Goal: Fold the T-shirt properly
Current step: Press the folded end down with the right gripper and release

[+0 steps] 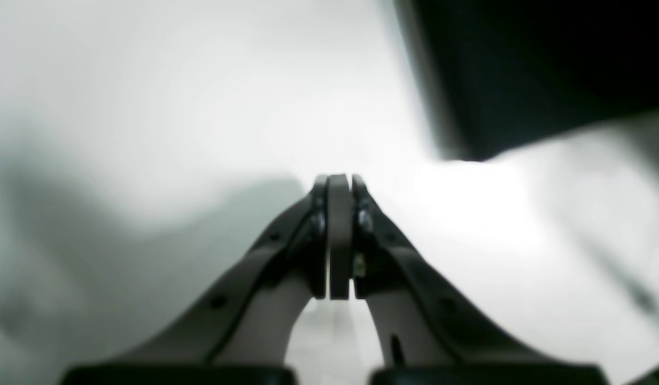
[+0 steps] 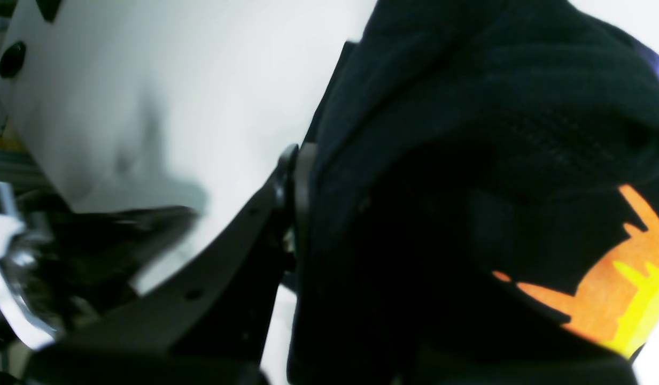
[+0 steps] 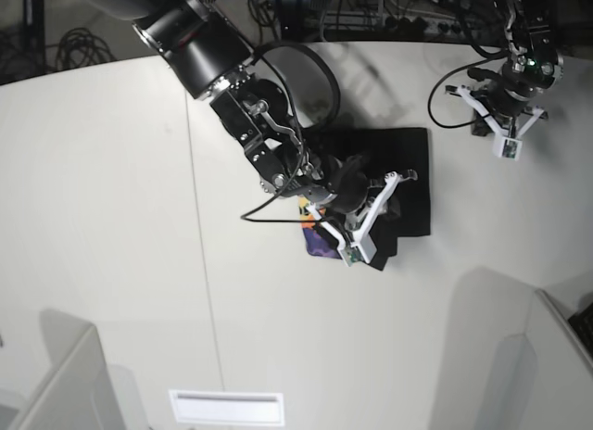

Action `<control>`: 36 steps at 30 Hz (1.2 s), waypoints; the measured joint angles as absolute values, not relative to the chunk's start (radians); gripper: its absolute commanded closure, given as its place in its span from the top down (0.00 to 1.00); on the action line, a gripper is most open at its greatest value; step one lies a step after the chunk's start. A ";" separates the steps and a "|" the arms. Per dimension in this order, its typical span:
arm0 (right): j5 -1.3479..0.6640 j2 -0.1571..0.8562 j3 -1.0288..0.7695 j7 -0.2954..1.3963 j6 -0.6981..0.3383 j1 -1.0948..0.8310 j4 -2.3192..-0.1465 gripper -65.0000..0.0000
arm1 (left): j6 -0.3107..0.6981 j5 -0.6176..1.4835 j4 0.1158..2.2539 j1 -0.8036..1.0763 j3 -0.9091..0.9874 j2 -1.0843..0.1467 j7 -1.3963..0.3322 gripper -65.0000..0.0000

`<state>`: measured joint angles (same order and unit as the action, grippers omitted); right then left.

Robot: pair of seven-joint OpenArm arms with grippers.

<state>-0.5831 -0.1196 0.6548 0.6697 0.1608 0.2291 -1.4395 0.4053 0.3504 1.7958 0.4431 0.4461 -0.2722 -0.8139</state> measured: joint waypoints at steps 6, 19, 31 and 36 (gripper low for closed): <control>-0.584 -0.125 0.655 0.671 0.161 0.236 -1.400 0.00 | 0.413 0.348 1.790 0.463 0.525 -0.274 -0.820 0.00; -0.583 -0.124 0.655 0.669 0.161 0.234 -1.380 0.36 | 0.413 0.348 1.790 0.463 0.524 -0.272 -0.820 0.00; -0.584 -0.125 0.657 0.673 0.161 0.235 -1.352 0.50 | 0.413 0.348 1.790 0.464 0.530 -0.275 -0.820 0.00; -0.582 -0.123 0.681 0.670 0.161 0.238 -1.353 0.50 | 0.413 0.348 1.790 0.463 0.530 -0.275 -0.820 0.00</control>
